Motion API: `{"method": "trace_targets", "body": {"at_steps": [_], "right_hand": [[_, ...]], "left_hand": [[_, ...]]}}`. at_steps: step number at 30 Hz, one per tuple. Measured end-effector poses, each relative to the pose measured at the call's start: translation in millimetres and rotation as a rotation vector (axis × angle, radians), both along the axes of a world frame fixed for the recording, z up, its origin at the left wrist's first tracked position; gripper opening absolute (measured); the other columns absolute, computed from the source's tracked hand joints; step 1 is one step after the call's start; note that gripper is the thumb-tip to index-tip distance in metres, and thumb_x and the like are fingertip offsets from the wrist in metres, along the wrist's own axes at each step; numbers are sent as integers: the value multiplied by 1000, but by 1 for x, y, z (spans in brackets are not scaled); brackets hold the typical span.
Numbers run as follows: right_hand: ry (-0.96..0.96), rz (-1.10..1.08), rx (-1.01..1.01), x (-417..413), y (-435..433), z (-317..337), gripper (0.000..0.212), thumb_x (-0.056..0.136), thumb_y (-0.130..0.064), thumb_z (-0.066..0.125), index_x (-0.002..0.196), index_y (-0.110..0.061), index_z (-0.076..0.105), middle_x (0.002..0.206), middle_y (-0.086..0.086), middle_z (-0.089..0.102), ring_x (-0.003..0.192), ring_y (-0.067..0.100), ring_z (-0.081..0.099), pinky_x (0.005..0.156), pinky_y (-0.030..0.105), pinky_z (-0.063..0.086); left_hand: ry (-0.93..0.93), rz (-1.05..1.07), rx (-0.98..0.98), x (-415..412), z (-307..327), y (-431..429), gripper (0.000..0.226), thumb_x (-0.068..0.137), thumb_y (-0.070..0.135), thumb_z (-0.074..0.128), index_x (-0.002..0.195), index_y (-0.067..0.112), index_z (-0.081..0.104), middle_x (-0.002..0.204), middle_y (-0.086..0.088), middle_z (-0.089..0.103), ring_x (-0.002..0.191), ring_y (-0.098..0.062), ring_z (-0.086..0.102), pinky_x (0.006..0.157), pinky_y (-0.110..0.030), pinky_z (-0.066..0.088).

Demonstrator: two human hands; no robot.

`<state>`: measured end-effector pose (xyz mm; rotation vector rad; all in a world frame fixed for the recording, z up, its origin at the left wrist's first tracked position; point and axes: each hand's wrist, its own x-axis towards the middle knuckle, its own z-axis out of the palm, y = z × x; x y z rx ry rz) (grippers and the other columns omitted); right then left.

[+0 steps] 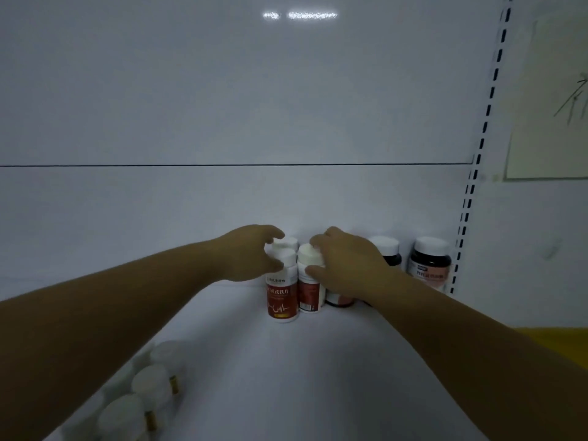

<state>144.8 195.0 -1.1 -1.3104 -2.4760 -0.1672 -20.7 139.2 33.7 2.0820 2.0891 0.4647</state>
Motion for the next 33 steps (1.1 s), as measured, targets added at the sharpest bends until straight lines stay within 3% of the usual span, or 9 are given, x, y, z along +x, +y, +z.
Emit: {"method": "trace_targets", "body": {"at_steps": [8, 12, 16, 19, 21, 24, 27, 30, 33], "right_hand": [[205, 159, -89, 2, 0, -3, 44, 79, -50, 62, 109, -20, 51, 104, 1, 50, 97, 20, 54, 75, 30, 40], [533, 163, -172, 4, -7, 4, 39, 71, -51, 70, 93, -21, 57, 86, -6, 60, 79, 13, 58, 67, 28, 46], [964, 311, -462, -13, -31, 35, 40, 72, -45, 74, 93, -14, 63, 82, -3, 67, 73, 10, 64, 60, 24, 48], [1102, 546, -788, -40, -69, 50, 40, 71, -46, 71, 89, -10, 69, 84, 8, 75, 78, 24, 71, 76, 40, 58], [1184, 692, -957, -65, -96, 55, 39, 68, -44, 68, 87, -10, 71, 87, 10, 76, 82, 25, 72, 80, 42, 57], [1252, 777, -1118, -109, -138, 65, 36, 84, -40, 57, 100, -9, 68, 97, 11, 74, 92, 24, 70, 86, 40, 55], [1251, 711, -1101, -153, -185, 76, 34, 93, -41, 48, 102, -13, 67, 91, 8, 72, 84, 22, 68, 84, 40, 55], [1124, 742, -979, -191, -221, 80, 51, 77, -56, 57, 96, -9, 62, 89, 8, 72, 81, 22, 69, 80, 40, 57], [1086, 798, -952, -216, -244, 82, 75, 55, -55, 70, 110, -5, 58, 103, 13, 72, 90, 26, 70, 81, 42, 57]], "left_hand": [[-134, 205, 13, 8, -18, 6, 50, 80, 31, 71, 124, 14, 53, 123, -5, 57, 101, -20, 54, 81, -28, 48], [-332, 211, 142, 9, -4, -15, 36, 81, 22, 70, 113, 13, 58, 112, -5, 61, 96, -19, 59, 80, -30, 52], [-496, 183, 292, -7, 34, -73, 29, 85, 22, 65, 112, 12, 63, 106, -4, 67, 97, -20, 64, 85, -38, 56], [-559, 157, 342, -26, 53, -128, 27, 86, 27, 63, 109, 14, 67, 103, -3, 71, 96, -19, 68, 82, -38, 58], [-585, 149, 388, -43, 61, -165, 25, 86, 29, 62, 105, 17, 70, 101, -1, 73, 92, -16, 69, 78, -35, 60], [-636, 185, 457, -76, 67, -214, 30, 84, 30, 63, 111, 18, 68, 106, 5, 70, 90, -12, 70, 71, -29, 60], [-645, 235, 495, -113, 73, -256, 39, 83, 32, 63, 119, 17, 63, 107, 4, 69, 92, -11, 68, 72, -28, 59], [-660, 228, 550, -146, 77, -291, 38, 83, 31, 63, 119, 18, 63, 106, 2, 70, 92, -10, 68, 67, -24, 60], [-702, 209, 592, -174, 75, -316, 37, 81, 30, 64, 115, 17, 63, 104, 2, 70, 89, -10, 68, 61, -21, 59]]}}
